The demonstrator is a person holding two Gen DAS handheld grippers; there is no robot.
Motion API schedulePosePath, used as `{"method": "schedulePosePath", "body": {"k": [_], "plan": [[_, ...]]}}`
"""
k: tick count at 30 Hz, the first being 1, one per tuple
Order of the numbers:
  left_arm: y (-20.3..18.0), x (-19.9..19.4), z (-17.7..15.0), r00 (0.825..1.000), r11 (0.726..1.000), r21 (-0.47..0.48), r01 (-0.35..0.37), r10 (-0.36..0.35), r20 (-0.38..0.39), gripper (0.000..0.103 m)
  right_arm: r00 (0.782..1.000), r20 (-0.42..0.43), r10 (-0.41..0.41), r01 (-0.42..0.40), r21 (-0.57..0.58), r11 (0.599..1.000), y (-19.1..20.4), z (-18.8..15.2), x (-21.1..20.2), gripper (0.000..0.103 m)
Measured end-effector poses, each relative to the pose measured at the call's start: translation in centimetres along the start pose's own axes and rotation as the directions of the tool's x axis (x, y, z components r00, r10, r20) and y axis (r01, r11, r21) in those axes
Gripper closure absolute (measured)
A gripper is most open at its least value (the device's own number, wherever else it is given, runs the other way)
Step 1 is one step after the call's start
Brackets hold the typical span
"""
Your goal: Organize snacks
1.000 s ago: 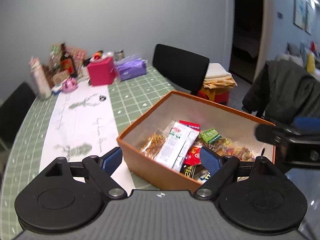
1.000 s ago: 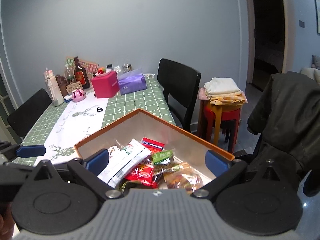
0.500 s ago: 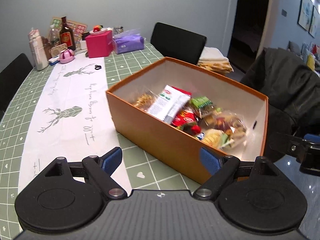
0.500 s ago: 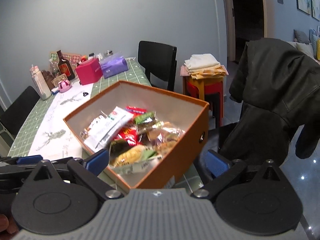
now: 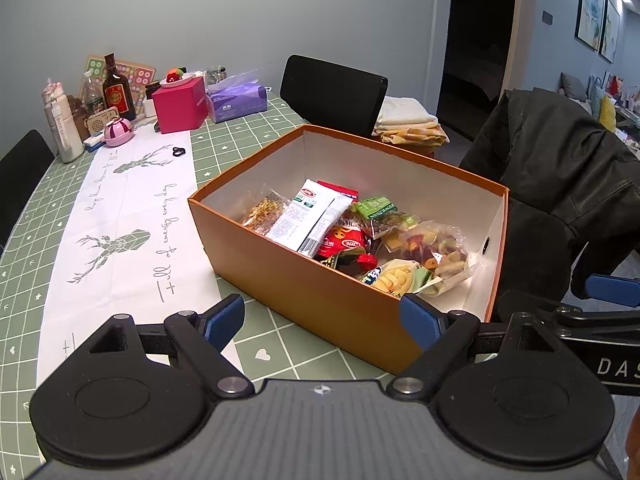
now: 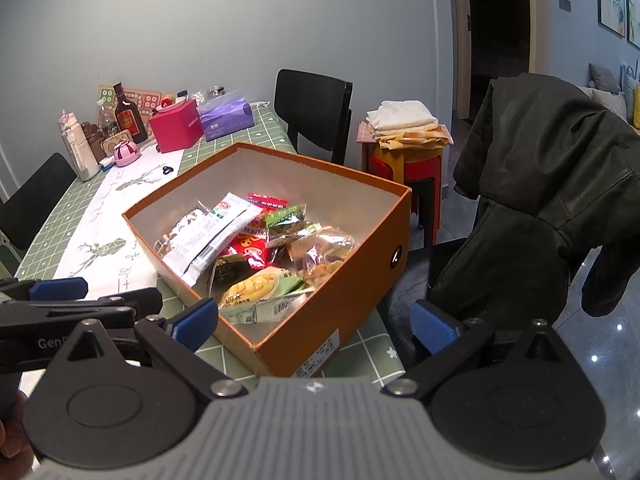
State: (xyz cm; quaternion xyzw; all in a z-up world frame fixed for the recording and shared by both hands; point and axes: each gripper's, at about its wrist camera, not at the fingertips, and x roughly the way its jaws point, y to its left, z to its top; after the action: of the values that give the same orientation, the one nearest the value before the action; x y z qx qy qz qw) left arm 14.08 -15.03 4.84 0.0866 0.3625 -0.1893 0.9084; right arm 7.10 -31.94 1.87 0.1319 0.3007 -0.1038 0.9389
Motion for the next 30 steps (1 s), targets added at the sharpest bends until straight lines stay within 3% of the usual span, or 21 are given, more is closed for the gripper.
{"method": "schedulePosePath", "body": {"k": [30], "plan": [[0.09, -0.36, -0.19, 1.0, 1.0, 0.0, -0.001, 0.001, 0.003, 0.001, 1.0, 0.005, -0.01, 0.01, 0.0, 1.0, -0.04, -0.31, -0.57, 0.003]]}}
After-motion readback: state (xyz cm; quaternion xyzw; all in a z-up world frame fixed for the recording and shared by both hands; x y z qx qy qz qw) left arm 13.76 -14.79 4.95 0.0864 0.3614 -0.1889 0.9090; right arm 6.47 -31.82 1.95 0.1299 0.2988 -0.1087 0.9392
